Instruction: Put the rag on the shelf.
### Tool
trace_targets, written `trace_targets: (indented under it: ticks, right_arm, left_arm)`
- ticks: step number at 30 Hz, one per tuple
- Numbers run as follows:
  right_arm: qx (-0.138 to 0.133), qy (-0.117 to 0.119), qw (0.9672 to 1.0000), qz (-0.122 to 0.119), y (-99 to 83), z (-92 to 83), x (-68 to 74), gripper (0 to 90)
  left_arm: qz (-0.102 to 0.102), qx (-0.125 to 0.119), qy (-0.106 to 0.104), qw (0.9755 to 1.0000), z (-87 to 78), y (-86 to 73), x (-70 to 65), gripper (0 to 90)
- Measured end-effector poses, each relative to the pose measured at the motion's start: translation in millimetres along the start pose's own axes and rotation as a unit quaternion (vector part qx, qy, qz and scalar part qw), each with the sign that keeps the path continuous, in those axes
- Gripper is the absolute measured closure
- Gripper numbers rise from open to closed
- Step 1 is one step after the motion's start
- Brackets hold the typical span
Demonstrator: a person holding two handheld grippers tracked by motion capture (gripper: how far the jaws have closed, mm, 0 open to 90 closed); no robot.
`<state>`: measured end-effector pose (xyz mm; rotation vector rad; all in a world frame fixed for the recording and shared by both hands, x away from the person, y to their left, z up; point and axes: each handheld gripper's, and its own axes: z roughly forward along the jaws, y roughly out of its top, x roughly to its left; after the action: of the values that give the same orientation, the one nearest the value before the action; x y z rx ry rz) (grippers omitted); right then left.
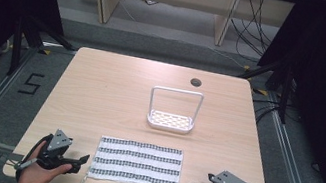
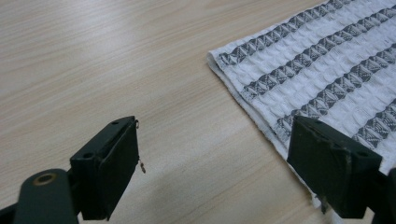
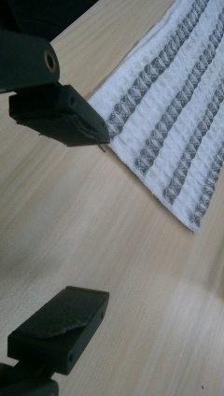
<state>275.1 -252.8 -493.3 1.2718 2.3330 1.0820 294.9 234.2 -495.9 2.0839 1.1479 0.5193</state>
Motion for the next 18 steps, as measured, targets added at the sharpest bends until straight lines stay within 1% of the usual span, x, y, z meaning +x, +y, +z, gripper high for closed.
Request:
trace_targets:
  ticks: [1, 2, 4, 6, 7, 8, 9, 10, 11, 12, 13, 14, 15, 16, 17, 18]
  right_arm:
    - [0.0, -0.001, 0.9999, -0.013, 0.4, -0.2, -2.0, 21.6]
    - [0.001, -0.004, 0.9999, -0.015, 0.4, -1.0, -1.8, 21.6]
    - [-0.001, -0.003, 0.9999, -0.016, 0.7, -1.2, -2.1, 21.6]
    - [-0.001, -0.004, 0.9999, -0.017, 0.8, -1.2, -2.3, 21.6]
    - [-0.001, 0.002, 0.9999, -0.017, 0.7, -1.2, -2.4, 21.6]
    - [-0.001, 0.004, 0.9998, -0.018, 0.8, -1.1, -2.3, 21.7]
    - [-0.001, 0.003, 0.9998, -0.019, 0.8, -1.0, -2.3, 21.8]
    - [-0.001, 0.003, 0.9998, -0.019, 0.8, -1.0, -2.3, 21.8]
    - [-0.003, 0.003, 0.9998, -0.018, 0.9, -1.0, -1.9, 21.8]
    - [-0.003, 0.004, 0.9998, -0.017, 1.1, -1.2, -1.7, 21.8]
    - [-0.002, 0.001, 0.9998, -0.017, 1.3, -2.0, -1.4, 21.9]
    - [-0.004, 0.0, 0.9998, -0.019, 1.5, -2.3, -1.2, 22.1]
    - [-0.004, 0.0, 0.9998, -0.019, 1.5, -2.3, -1.2, 22.1]
    - [-0.005, 0.005, 0.9997, -0.021, 1.8, -1.9, -0.4, 22.1]
    - [-0.004, 0.007, 0.9997, -0.023, 2.2, -2.0, 0.5, 22.1]
    - [-0.004, 0.007, 0.9997, -0.023, 2.2, -2.0, 0.5, 22.1]
  left_arm:
    - [0.001, 0.002, 0.002, 1.0, -0.4, 0.2, -0.3, 15.7]
    - [-0.002, -0.004, 0.005, 1.0, 0.7, 0.1, -1.1, 15.7]
    - [-0.005, -0.007, -0.003, 1.0, 1.2, 0.2, -1.6, 15.7]
    - [-0.004, -0.007, -0.005, 1.0, 1.3, 0.2, -1.5, 15.7]
    - [-0.001, -0.004, -0.007, 1.0, 0.9, 0.4, -1.5, 15.7]
    - [-0.002, 0.001, -0.009, 1.0, 0.5, 0.9, -1.5, 15.7]
    - [-0.014, -0.012, -0.012, 0.9997, 2.4, 0.8, -3.3, 15.7]
    - [-0.014, -0.012, -0.012, 0.9997, 2.4, 0.8, -3.3, 15.8]
    - [0.0, 0.0, -0.013, 0.9999, 1.2, 1.5, -2.2, 15.8]
    - [0.0, 0.003, -0.008, 1.0, 0.6, 1.9, -3.1, 15.8]
    - [-0.002, 0.0, -0.012, 0.9999, 1.2, 2.0, -3.6, 15.9]
    - [-0.001, -0.008, -0.016, 0.9998, 2.5, 2.2, -3.3, 15.8]
    - [-0.001, -0.008, -0.016, 0.9998, 2.5, 2.2, -3.3, 15.8]
    - [0.003, -0.002, -0.014, 0.9999, 1.6, 4.0, -4.2, 15.8]
    - [0.01, -0.008, -0.018, 0.9998, 3.1, 6.1, -5.7, 15.8]
    - [0.01, -0.008, -0.018, 0.9998, 3.1, 6.1, -5.7, 15.8]
